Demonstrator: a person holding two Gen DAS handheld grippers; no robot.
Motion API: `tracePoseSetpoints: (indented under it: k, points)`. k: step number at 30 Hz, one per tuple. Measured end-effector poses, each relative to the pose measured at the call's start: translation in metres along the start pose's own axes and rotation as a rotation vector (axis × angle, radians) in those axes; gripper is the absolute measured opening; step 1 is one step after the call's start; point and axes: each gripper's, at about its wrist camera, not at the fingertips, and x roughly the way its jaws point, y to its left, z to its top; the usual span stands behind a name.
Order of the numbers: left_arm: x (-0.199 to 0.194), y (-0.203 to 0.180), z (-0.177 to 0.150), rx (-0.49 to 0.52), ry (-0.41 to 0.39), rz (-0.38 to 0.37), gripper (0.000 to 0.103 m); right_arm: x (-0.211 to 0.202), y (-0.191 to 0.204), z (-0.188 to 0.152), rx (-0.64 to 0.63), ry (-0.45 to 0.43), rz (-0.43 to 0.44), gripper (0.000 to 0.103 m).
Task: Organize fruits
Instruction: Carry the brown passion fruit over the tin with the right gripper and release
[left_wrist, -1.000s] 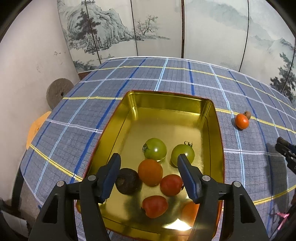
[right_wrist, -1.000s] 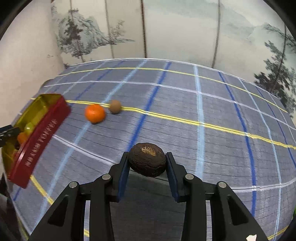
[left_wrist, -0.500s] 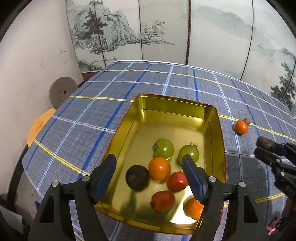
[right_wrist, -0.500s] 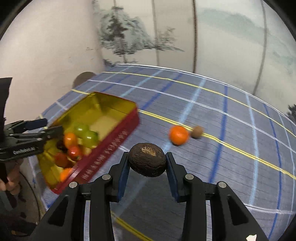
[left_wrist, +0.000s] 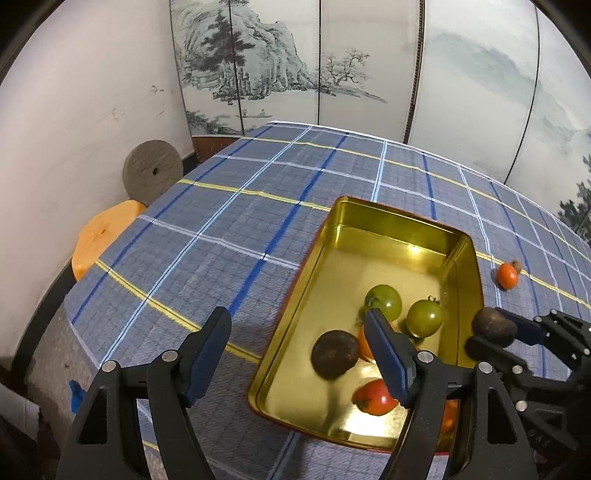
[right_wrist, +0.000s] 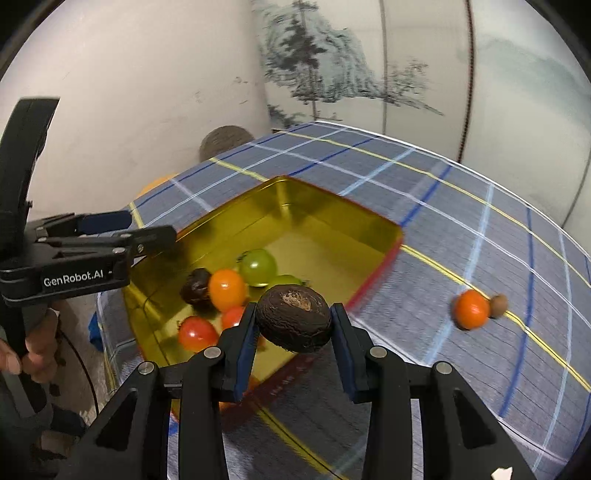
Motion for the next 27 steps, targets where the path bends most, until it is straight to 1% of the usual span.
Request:
tracePoseSetpoints:
  k: [9, 15, 27]
  points:
    - [0.002, 0.011, -0.004, -0.022, 0.015, 0.001, 0.075, 0.026, 0.018, 0.003, -0.035, 0.042, 0.018, 0.036]
    - [0.006, 0.017, -0.008, -0.035, 0.028, 0.008, 0.075, 0.035, 0.024, 0.005, -0.058, 0.063, 0.01, 0.036]
    - [0.008, 0.016, -0.011, -0.038, 0.037, -0.007, 0.075, 0.04, 0.03, 0.002, -0.078, 0.078, -0.006, 0.036]
